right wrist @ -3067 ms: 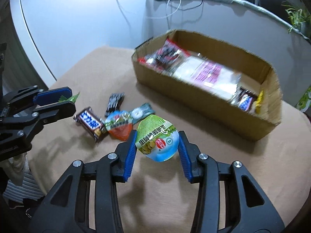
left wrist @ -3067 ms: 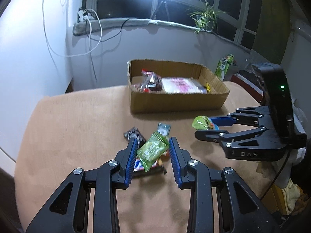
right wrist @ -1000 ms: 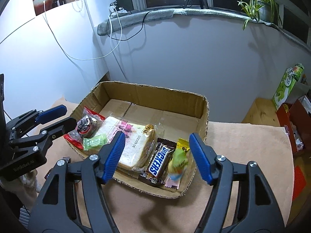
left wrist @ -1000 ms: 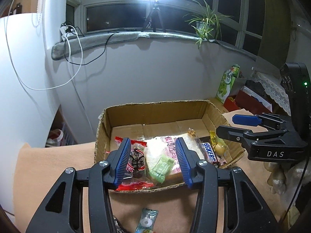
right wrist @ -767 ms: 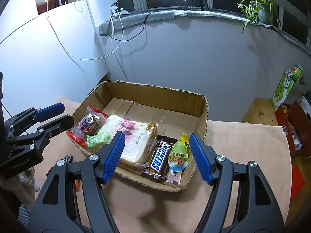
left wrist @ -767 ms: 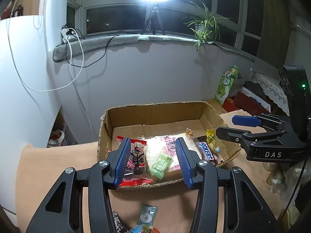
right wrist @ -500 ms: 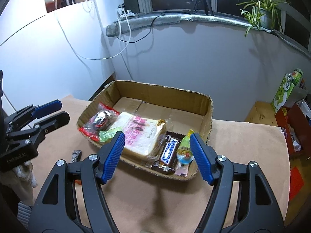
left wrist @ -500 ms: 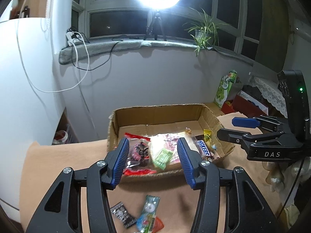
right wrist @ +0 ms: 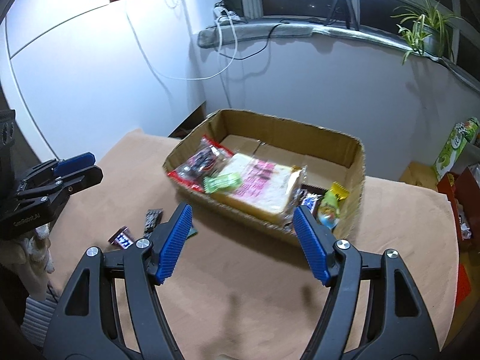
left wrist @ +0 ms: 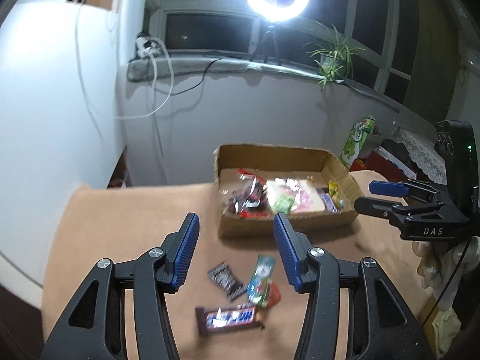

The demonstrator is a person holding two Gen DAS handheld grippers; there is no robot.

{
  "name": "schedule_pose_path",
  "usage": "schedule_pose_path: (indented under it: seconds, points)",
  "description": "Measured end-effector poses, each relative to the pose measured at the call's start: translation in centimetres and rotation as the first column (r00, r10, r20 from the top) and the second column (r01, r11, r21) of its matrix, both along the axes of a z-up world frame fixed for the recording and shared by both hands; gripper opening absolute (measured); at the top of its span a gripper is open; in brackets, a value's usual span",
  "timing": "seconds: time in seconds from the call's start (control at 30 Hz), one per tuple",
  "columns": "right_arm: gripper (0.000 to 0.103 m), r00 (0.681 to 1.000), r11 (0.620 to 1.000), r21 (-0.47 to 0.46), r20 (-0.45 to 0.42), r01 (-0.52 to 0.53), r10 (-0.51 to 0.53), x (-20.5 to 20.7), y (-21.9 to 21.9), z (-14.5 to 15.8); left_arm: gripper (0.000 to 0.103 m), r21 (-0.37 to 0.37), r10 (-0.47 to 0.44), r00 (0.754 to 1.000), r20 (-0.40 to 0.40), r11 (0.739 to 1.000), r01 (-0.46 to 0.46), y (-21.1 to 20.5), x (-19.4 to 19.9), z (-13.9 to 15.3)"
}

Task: Organize snacks
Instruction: 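Withdraw both grippers back toward the remaining candies, then grasp the black-wrapped candy with the left gripper while the right gripper grasps the teal mint candy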

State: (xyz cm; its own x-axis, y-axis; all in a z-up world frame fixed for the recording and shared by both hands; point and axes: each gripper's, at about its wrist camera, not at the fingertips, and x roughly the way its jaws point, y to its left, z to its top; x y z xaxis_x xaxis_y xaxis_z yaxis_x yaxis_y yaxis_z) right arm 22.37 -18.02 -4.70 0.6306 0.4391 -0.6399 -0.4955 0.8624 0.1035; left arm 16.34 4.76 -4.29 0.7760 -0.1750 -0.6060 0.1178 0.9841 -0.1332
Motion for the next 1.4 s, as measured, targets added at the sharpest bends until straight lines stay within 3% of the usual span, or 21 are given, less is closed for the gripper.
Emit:
schedule_pose_path:
  seconds: [0.23, 0.5, 0.57, 0.6, 0.63, 0.73, 0.87, 1.17, 1.4]
  points:
    - [0.073, 0.998, 0.999, 0.009, -0.056, -0.038, 0.038, -0.5, 1.8, -1.8, 0.055, -0.030, 0.038, 0.998, -0.046, 0.999, -0.039, 2.0, -2.0, -2.0]
    - [0.072, 0.966, 0.994, 0.109, -0.258, 0.009, 0.019, 1.4, 3.4, -4.6, 0.055, -0.063, 0.029, 0.990, -0.135, 0.997, -0.038, 2.4, -0.6, -4.5]
    - [0.061, 0.942, 0.990, 0.139, -0.336, 0.039, 0.010, 2.4, 3.9, -5.6, 0.055, -0.070, 0.017, 0.986, -0.164, 0.997, -0.029, 2.2, 0.2, -5.1]
    - [0.050, 0.933, 0.989, 0.143, -0.359, 0.047, 0.007, 2.7, 4.0, -6.0, 0.054, -0.076, 0.012, 0.984, -0.176, 0.997, -0.026, 2.2, 0.5, -5.4]
    - [0.045, 0.918, 0.987, 0.147, -0.396, 0.062, 0.001, 3.3, 4.3, -6.6, 0.047, -0.081, 0.007, 0.982, -0.188, 0.996, -0.023, 2.2, 0.8, -5.7]
    - [0.040, 0.889, 0.986, 0.138, -0.458, 0.091, -0.018, 4.2, 5.2, -7.9, 0.035, -0.087, -0.007, 0.971, -0.238, 0.996, -0.014, 2.0, 1.8, -6.6]
    - [0.030, 0.850, 0.984, 0.134, -0.526, 0.117, -0.029, 5.1, 6.7, -9.3, 0.031, -0.069, -0.019, 0.960, -0.279, 0.998, 0.000, 1.5, 2.9, -7.5]
    - [0.027, 0.830, 0.981, 0.053, -0.543, 0.186, -0.128, 6.2, 9.7, -9.8, 0.029, -0.021, -0.034, 0.944, -0.327, 0.999, 0.029, 0.5, 4.1, -8.9]
    - [0.027, 0.865, 0.985, -0.062, -0.472, 0.163, -0.173, 5.7, 13.1, -9.9, 0.029, 0.004, -0.044, 0.942, -0.334, 0.999, 0.048, 0.5, 3.9, -9.6]
